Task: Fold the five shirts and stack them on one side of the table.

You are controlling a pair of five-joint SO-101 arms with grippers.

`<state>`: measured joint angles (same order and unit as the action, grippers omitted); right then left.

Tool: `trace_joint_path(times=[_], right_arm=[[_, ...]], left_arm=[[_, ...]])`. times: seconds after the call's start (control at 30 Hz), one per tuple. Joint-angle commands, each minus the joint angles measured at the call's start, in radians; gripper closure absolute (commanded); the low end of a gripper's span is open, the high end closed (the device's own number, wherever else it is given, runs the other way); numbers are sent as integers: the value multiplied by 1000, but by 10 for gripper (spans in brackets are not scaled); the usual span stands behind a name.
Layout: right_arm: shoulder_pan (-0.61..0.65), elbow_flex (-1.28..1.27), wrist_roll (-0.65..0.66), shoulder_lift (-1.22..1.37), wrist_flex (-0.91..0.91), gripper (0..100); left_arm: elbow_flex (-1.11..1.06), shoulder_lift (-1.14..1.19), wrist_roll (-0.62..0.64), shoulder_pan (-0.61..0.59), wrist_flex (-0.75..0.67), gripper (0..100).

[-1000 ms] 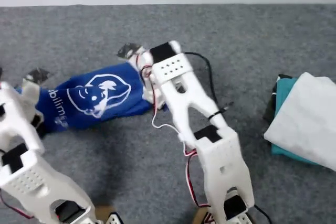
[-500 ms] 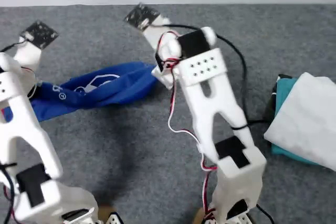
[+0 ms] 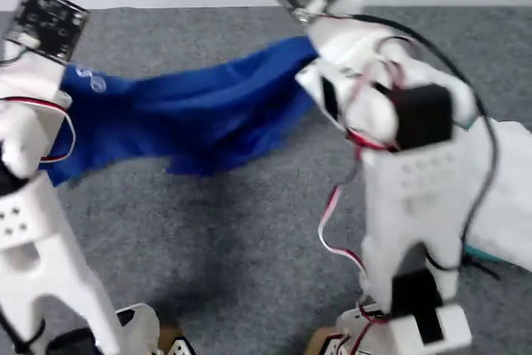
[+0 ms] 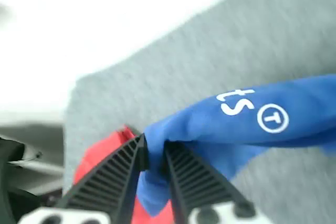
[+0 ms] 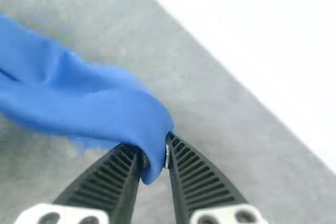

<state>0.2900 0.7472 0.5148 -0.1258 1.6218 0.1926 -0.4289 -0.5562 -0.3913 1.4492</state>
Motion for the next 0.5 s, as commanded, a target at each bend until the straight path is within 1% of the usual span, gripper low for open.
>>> trace_joint_path(times=[0.0,0.17,0.37,0.47], right_arm=[[-61,32,11,-137,-21,988],[-127,32,11,-289,-22,988],[-211,32,17,-443,-61,988],[-254,32,68,-498,-94,988]], left_arm=[[36,-89,61,8,-83,995],[35,-193,104,8,-138,995],[28,-315,104,9,-129,994],[28,-358,103,8,-98,994]])
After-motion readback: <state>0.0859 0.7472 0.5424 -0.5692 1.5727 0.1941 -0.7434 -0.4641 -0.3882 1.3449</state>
